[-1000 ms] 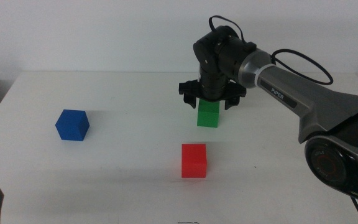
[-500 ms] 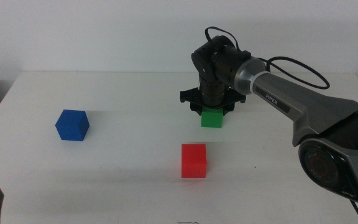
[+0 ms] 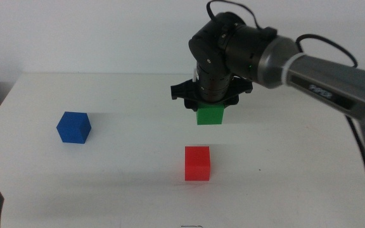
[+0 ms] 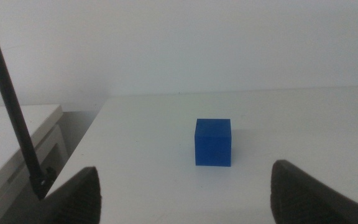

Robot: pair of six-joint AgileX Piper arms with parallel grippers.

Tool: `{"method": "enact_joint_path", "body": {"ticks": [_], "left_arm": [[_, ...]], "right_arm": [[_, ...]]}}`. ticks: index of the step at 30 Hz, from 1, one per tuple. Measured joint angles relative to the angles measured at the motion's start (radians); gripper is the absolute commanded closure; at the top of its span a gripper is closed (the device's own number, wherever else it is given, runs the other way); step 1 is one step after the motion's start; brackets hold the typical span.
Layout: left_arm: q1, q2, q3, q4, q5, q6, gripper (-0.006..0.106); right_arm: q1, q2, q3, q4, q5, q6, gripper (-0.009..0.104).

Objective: Stack red cubes first, then green, then blue cubes in a specific spot.

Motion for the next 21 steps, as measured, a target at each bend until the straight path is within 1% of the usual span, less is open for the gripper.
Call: {"method": "enact_joint_path", "body": {"ticks": [3,7,13,21], "left_arm": [[0.000,0.000,0.000,0.000,0.000,0.000,0.007],[0.000,0.000,0.000,0.000,0.000,0.000,0.007],[0.000,0.000,0.000,0.000,0.000,0.000,0.007],[0.000,0.000,0.000,0.000,0.000,0.000,0.007]], "right_arm": [[0.031,-0.054,0.050,-0.013,0.002,0.030,0.096],[0.066,-0.063,0.068,-0.028,0.040,0.080,0.096],[0.124,-0.063,0.077,-0.020,0.060,0.111,0.096],[0.142,-0.063,0.145,-0.012,0.062,0.169,0.096]]}}
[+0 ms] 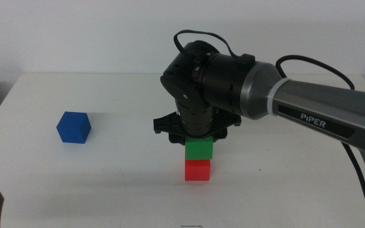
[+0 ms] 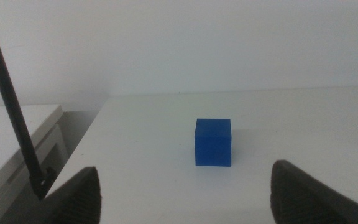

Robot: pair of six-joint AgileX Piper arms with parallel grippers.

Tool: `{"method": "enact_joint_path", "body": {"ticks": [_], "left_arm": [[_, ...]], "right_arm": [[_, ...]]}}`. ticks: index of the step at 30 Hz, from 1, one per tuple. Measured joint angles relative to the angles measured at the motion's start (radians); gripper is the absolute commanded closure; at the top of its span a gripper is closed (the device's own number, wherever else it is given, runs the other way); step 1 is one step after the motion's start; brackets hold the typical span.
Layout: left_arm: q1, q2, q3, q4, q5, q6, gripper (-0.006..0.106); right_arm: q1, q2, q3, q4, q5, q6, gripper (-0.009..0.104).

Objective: Stack red cubes first, then green, then blue cubes in a specific spot.

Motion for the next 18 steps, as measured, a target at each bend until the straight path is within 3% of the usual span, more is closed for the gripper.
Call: {"method": "enact_joint_path", "body": {"ticks": [18], "left_arm": [[0.000,0.000,0.000,0.000,0.000,0.000,0.007]], "right_arm": [[0.000,0.013,0.007,0.005,-0.010,0.058,0.096]]}}
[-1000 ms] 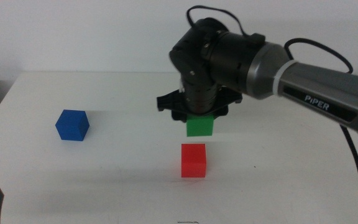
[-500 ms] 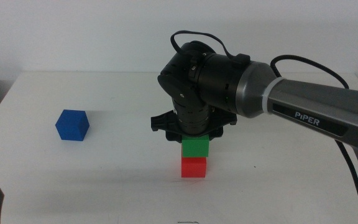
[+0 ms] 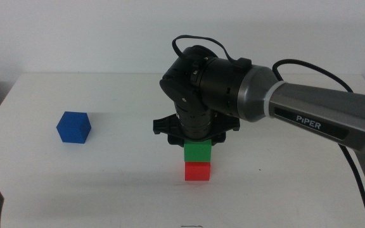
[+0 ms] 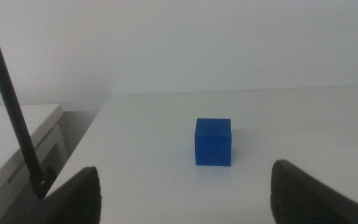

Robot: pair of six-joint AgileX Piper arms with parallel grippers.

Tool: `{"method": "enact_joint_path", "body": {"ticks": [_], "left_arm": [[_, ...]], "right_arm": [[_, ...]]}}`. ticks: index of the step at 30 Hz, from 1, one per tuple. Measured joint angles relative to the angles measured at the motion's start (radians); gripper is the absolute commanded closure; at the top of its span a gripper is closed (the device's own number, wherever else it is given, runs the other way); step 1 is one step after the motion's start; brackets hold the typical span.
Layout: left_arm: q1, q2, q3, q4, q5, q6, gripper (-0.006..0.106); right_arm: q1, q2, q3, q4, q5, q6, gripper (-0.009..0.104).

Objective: Stack red cubes first, then green, then blue cubes in a specific spot.

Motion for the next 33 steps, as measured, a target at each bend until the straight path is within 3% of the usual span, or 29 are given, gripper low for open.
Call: {"method": "enact_joint_path", "body": {"ticks": [13,14,15,16,17,21,25,33], "left_arm": [[0.000,0.000,0.000,0.000,0.000,0.000,0.007],[0.000,0.000,0.000,0.000,0.000,0.000,0.007],[0.000,0.000,0.000,0.000,0.000,0.000,0.007],[0.000,0.000,0.000,0.000,0.000,0.000,0.007],[0.000,0.000,0.000,0.000,0.000,0.000,0.007],[0.000,0.000,0.000,0.000,0.000,0.000,0.007],[0.000,0.000,0.000,0.000,0.000,0.000,0.007],[0.000,0.000,0.000,0.000,0.000,0.000,0.007]], "right_arm": [[0.000,0.027,0.000,0.001,-0.003,0.001,0.096],[0.000,0.028,-0.001,0.003,-0.003,0.003,0.094],[0.000,0.028,-0.001,0.006,-0.003,0.003,0.077],[0.000,0.028,-0.001,0.007,-0.003,0.003,0.072],[0.000,0.028,-0.001,0.008,-0.003,0.003,0.040],[0.000,0.042,-0.001,0.023,-0.003,0.003,0.015],[0.000,0.048,-0.001,0.028,-0.003,0.003,0.001],[0.034,-0.205,0.001,0.005,0.068,-0.019,0.001]]}}
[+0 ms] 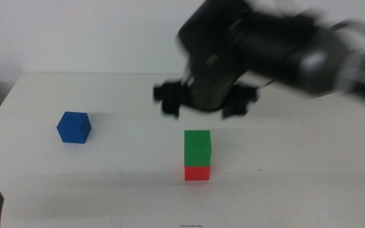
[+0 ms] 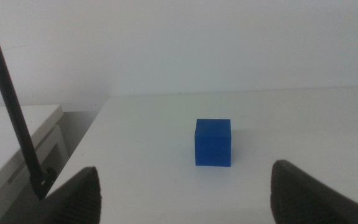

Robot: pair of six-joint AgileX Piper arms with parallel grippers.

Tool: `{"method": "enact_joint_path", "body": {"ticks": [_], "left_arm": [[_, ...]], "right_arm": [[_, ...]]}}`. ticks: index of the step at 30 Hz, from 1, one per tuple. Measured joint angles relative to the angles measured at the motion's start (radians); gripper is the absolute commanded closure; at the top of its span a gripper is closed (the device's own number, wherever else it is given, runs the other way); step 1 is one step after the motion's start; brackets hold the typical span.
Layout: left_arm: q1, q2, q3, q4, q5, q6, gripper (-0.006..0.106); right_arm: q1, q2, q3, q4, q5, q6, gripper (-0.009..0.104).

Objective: Stack red cubes first, then green, then blue cubes in a specific spot.

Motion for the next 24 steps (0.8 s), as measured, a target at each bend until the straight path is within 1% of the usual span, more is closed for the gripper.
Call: {"method": "enact_joint_path", "body": {"ticks": [3,5,6,8,10,14,16,18,21,24], "left_arm": [[0.000,0.000,0.000,0.000,0.000,0.000,0.007],[0.000,0.000,0.000,0.000,0.000,0.000,0.007],[0.000,0.000,0.000,0.000,0.000,0.000,0.007],[0.000,0.000,0.000,0.000,0.000,0.000,0.007],[0.000,0.000,0.000,0.000,0.000,0.000,0.007],[0.000,0.000,0.000,0.000,0.000,0.000,0.007],[0.000,0.000,0.000,0.000,0.000,0.000,0.007],[0.000,0.000,0.000,0.000,0.000,0.000,0.007],[0.000,0.000,0.000,0.000,0.000,0.000,0.007],[0.000,0.000,0.000,0.000,0.000,0.000,0.007]], "right_arm": [[-0.001,-0.128,0.007,-0.024,0.035,-0.030,0.001],[-0.015,-0.220,0.044,-0.025,0.039,-0.094,0.001],[-0.024,-0.258,0.068,-0.019,0.039,-0.129,0.001],[-0.060,-0.360,0.149,0.017,0.019,-0.237,0.001],[-0.110,-0.469,0.250,0.069,-0.040,-0.358,0.001],[-0.248,-0.671,0.457,0.181,-0.149,-0.610,0.001],[-0.299,-0.766,0.545,0.253,-0.195,-0.750,0.001],[-0.346,-0.871,0.623,0.352,-0.239,-0.902,0.001],[-0.399,-1.007,0.696,0.502,-0.276,-1.084,0.001],[-0.421,-1.084,0.720,0.588,-0.287,-1.206,0.001]]}}
